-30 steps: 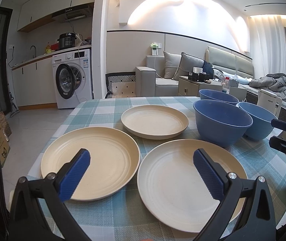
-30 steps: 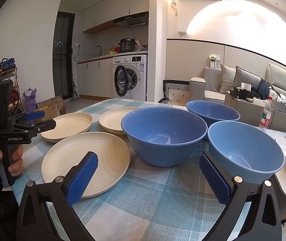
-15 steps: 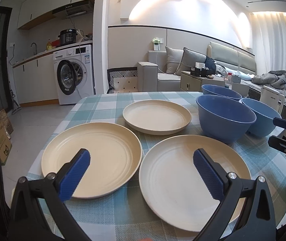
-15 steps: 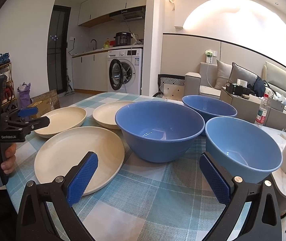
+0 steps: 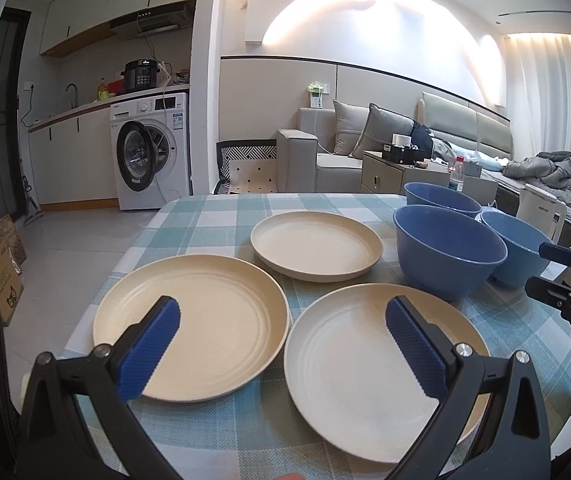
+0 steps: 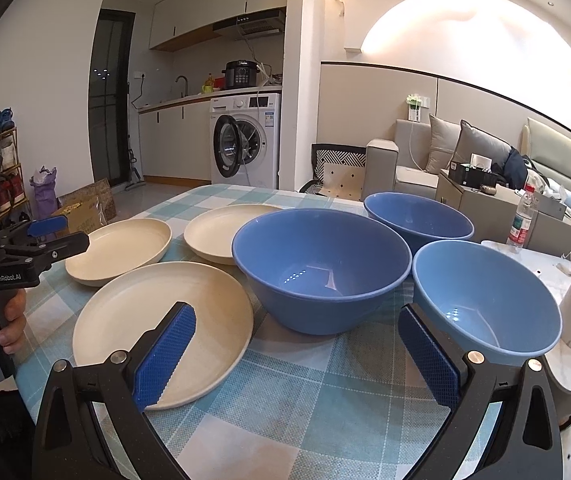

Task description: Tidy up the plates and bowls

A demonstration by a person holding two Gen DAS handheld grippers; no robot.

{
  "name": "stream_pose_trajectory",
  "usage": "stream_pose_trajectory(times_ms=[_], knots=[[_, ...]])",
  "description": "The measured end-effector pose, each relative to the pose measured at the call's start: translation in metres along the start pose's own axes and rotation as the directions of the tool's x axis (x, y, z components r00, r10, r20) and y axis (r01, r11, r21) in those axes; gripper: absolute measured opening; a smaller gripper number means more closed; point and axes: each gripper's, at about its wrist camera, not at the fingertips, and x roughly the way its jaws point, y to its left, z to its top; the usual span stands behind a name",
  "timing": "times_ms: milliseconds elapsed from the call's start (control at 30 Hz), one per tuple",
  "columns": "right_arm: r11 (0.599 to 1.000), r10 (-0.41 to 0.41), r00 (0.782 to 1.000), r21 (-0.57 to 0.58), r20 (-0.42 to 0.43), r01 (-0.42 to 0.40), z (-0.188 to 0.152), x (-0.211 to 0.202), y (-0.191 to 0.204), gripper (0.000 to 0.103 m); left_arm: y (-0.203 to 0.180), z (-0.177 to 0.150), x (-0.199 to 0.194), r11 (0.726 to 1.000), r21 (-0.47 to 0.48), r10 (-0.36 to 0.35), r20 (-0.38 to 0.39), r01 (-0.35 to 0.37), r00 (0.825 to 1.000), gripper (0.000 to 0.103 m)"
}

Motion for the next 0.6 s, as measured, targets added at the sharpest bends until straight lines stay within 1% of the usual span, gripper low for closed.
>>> stream_pose_trajectory(times_ms=[100,267,467,600], knots=[[1.0,0.004,1.0,0.004,-0.004,-0.004,0.009,0.0,0.007,0.103,0.007,0.005,-0.003,1.0,-0.025,0.009,0.001,-0.009,1.0,0.103],[1.0,0.001,1.0,0.001,0.008,-0.001,0.028,-0.004,0.016,0.103,0.023,0.013,-0.009,0.997,-0.059,0.047,0.002,-0.047,0.999,0.103],[1.0,0.016,1.0,0.0,0.015,-0.016,0.044,-0.006,0.026,0.103,0.031,0.022,-0.016,0.994,-0.043,0.097,0.01,-0.096,0.995,0.103],[1.0,0.02,1.0,-0.003,0.014,-0.02,0.053,-0.005,0.034,0.103,0.04,0.029,-0.015,0.992,-0.049,0.115,-0.003,-0.115,0.993,0.103]])
